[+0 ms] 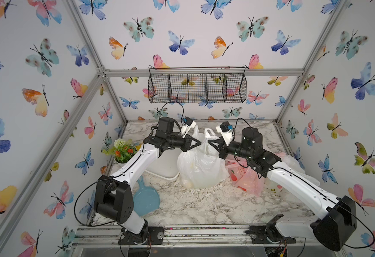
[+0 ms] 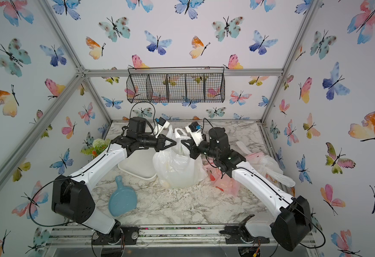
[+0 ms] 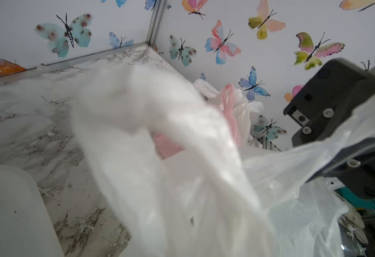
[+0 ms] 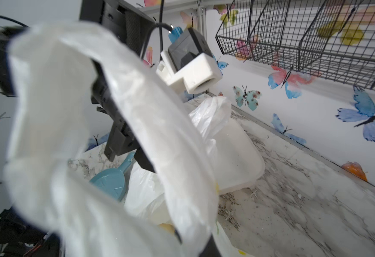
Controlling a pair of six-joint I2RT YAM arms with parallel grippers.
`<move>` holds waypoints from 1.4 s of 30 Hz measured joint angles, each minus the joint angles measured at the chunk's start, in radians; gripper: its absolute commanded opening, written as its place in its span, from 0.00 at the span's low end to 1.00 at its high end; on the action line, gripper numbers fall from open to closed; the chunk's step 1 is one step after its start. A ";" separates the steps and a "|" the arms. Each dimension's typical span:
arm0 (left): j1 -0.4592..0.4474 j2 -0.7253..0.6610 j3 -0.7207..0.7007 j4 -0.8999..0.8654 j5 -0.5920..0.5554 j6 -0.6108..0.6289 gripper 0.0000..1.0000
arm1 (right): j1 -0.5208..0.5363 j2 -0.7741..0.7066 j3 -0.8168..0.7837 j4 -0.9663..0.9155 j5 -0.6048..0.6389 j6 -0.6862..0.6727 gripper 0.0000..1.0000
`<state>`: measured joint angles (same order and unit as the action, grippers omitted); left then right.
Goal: Place the pears into plastic bags & tie knots
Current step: Tie the plastic bag at the center of the board.
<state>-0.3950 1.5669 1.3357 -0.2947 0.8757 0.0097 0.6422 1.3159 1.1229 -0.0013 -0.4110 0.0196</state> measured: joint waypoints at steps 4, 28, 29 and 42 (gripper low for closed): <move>-0.003 0.001 0.042 -0.087 0.032 0.085 0.11 | 0.054 0.100 0.123 -0.128 0.113 -0.065 0.03; 0.027 -0.107 -0.044 -0.153 0.142 0.289 0.78 | 0.172 0.240 0.281 -0.410 0.301 -0.305 0.03; 0.033 -0.109 -0.041 -0.140 0.144 0.284 0.78 | 0.179 0.240 0.281 -0.416 0.303 -0.311 0.03; 0.048 -0.063 0.016 -0.076 0.199 0.224 0.49 | 0.196 0.249 0.304 -0.439 0.310 -0.339 0.03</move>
<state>-0.3470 1.5040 1.3521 -0.3706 1.0744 0.2340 0.8387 1.5654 1.4269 -0.4408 -0.1009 -0.3195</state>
